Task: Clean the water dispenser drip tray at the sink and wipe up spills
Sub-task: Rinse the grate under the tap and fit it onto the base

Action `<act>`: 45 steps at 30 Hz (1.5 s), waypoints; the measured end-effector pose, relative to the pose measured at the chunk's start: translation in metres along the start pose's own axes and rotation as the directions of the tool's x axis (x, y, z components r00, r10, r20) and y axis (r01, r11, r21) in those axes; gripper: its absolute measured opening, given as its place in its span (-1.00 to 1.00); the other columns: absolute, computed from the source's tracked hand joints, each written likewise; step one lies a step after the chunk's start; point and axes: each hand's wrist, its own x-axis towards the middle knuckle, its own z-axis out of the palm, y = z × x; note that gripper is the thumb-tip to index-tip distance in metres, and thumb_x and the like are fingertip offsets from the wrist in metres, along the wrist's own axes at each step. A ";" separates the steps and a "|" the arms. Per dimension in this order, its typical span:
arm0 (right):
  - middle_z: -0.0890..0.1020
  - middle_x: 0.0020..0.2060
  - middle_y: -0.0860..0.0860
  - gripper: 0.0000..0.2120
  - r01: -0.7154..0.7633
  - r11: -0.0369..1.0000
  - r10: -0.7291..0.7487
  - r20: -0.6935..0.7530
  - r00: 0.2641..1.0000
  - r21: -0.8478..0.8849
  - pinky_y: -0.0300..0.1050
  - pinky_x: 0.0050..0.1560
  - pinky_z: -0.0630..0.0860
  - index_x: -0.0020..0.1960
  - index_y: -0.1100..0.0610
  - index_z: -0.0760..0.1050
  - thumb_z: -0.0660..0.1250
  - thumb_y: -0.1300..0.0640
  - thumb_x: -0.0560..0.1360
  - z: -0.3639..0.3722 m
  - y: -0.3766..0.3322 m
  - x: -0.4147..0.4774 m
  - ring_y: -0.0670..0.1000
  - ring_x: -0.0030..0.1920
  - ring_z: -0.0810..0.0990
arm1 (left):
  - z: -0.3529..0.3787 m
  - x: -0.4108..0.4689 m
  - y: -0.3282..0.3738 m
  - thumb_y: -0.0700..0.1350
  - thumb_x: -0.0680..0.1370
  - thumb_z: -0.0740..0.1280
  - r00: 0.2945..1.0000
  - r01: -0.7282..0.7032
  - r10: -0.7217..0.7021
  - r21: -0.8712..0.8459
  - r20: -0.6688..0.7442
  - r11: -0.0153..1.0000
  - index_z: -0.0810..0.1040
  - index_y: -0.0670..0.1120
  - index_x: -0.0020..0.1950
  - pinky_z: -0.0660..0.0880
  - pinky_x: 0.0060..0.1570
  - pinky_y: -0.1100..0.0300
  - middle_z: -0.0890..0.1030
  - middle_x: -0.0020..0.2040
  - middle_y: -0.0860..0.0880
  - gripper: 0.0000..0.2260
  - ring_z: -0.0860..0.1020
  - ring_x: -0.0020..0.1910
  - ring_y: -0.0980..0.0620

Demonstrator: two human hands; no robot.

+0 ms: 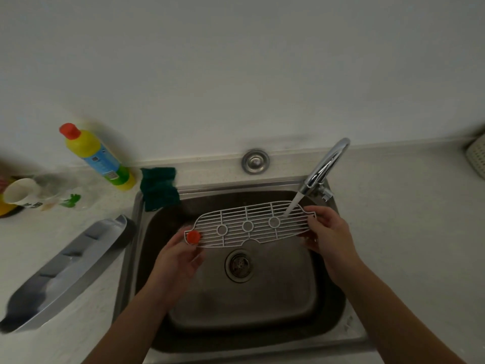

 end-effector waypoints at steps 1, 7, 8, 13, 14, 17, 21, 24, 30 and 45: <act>0.76 -0.04 -0.02 -0.79 -0.005 1.000 0.005 -0.014 1.000 0.004 0.08 -0.05 0.70 0.14 -0.01 0.60 0.24 0.21 0.68 -0.001 0.002 -0.001 0.04 -0.06 0.76 | 0.003 0.000 -0.002 -0.31 0.53 0.31 0.999 0.029 -0.027 -0.082 0.033 0.996 0.54 -0.20 0.34 0.64 -0.05 0.14 0.62 0.20 -0.19 -0.63 0.65 0.05 -0.06; 0.74 -0.02 -0.01 -0.82 -0.090 0.993 0.093 0.043 0.995 -0.070 -0.05 -0.12 0.69 0.17 0.02 0.57 0.26 0.22 0.66 0.004 0.017 -0.007 -0.04 -0.11 0.75 | 0.035 0.000 -0.015 -0.17 0.50 0.42 0.999 -0.023 0.024 0.008 -0.024 1.000 0.64 -0.10 0.23 0.67 -0.09 0.08 0.74 0.14 -0.12 -0.70 0.73 0.03 -0.05; 0.71 0.04 0.03 -0.81 -0.111 0.987 0.118 0.054 0.992 -0.115 -0.03 -0.09 0.68 0.22 0.04 0.54 0.28 0.22 0.65 0.004 0.018 -0.007 0.00 -0.08 0.74 | 0.039 0.000 -0.012 -0.17 0.52 0.42 0.996 -0.071 0.073 0.046 -0.052 0.996 0.67 -0.08 0.19 0.66 -0.12 0.08 0.75 0.13 -0.12 -0.76 0.74 0.02 -0.05; 0.62 0.04 0.07 -0.75 -0.084 0.945 0.096 0.025 0.995 -0.316 0.00 -0.02 0.63 0.29 0.08 0.47 0.33 0.16 0.63 0.007 0.007 -0.007 0.08 -0.02 0.65 | 0.043 -0.001 0.007 -0.14 0.60 0.39 0.865 -0.450 0.497 0.547 0.071 0.706 0.70 0.06 0.02 0.66 -0.22 0.19 0.76 0.01 0.02 -0.88 0.73 -0.04 0.05; 0.64 0.00 0.09 -0.81 -0.071 0.944 0.096 0.062 0.993 -0.322 -0.02 -0.05 0.62 0.24 0.09 0.51 0.30 0.14 0.64 0.010 0.001 -0.008 0.07 -0.05 0.66 | 0.044 -0.002 0.008 -0.12 0.60 0.39 0.824 -0.500 0.550 0.635 0.139 0.589 0.68 0.06 0.00 0.66 -0.23 0.21 0.75 -0.05 0.02 -0.90 0.72 -0.10 0.07; 0.70 -0.16 0.13 -0.73 -0.095 0.958 0.158 0.223 0.962 -0.270 -0.02 -0.19 0.57 0.05 0.10 0.63 0.28 -0.07 0.65 0.025 -0.019 -0.014 0.05 -0.23 0.66 | 0.047 -0.003 0.011 -0.01 0.61 0.34 0.656 -0.596 0.638 0.795 0.403 0.110 0.61 0.02 -0.06 0.57 -0.25 0.32 0.67 -0.18 0.06 -0.90 0.64 -0.23 0.14; 0.71 -0.37 0.02 -0.36 -0.071 0.930 0.215 0.377 0.901 -0.360 -0.13 -0.33 0.52 -0.05 0.05 0.67 0.22 -0.52 0.43 0.049 -0.036 -0.020 -0.04 -0.40 0.65 | 0.048 0.003 0.000 -0.06 0.53 0.45 0.456 -0.543 0.424 0.622 0.783 -0.564 0.66 -0.04 0.18 0.63 -0.25 0.12 0.69 0.01 -0.03 -0.77 0.65 -0.10 0.01; 0.75 -0.33 -0.06 -0.46 0.033 0.914 0.138 0.386 0.912 -0.405 -0.28 -0.45 0.51 0.03 0.06 0.56 0.37 -0.42 0.43 0.059 -0.037 -0.022 -0.10 -0.42 0.68 | 0.052 0.008 -0.010 -0.06 0.46 0.55 0.472 -0.505 0.377 0.595 0.797 -0.626 0.65 -0.04 0.21 0.63 -0.29 0.07 0.70 0.00 -0.04 -0.66 0.67 -0.11 -0.02; 0.77 -0.25 -0.02 -0.78 0.010 0.923 0.147 0.379 0.914 -0.384 -0.29 -0.42 0.52 0.09 0.06 0.54 0.46 0.00 0.52 0.046 -0.031 -0.016 -0.04 -0.33 0.73 | 0.054 0.018 -0.019 -0.01 0.47 0.52 0.478 -0.595 0.402 0.625 0.781 -0.505 0.56 0.00 0.33 0.56 0.01 0.20 0.64 0.16 0.00 -0.56 0.57 0.08 0.05; 0.71 -0.21 0.00 -0.86 0.160 0.949 -0.092 0.247 0.965 -0.272 -0.25 -0.36 0.52 0.03 -0.01 0.64 0.30 0.09 0.64 -0.042 -0.025 0.010 -0.07 -0.34 0.61 | 0.042 0.065 -0.013 -0.18 0.67 0.28 0.991 0.034 -0.019 0.109 -0.131 0.993 0.67 -0.09 0.23 0.64 -0.25 0.15 0.75 0.08 -0.15 -0.79 0.74 -0.08 0.01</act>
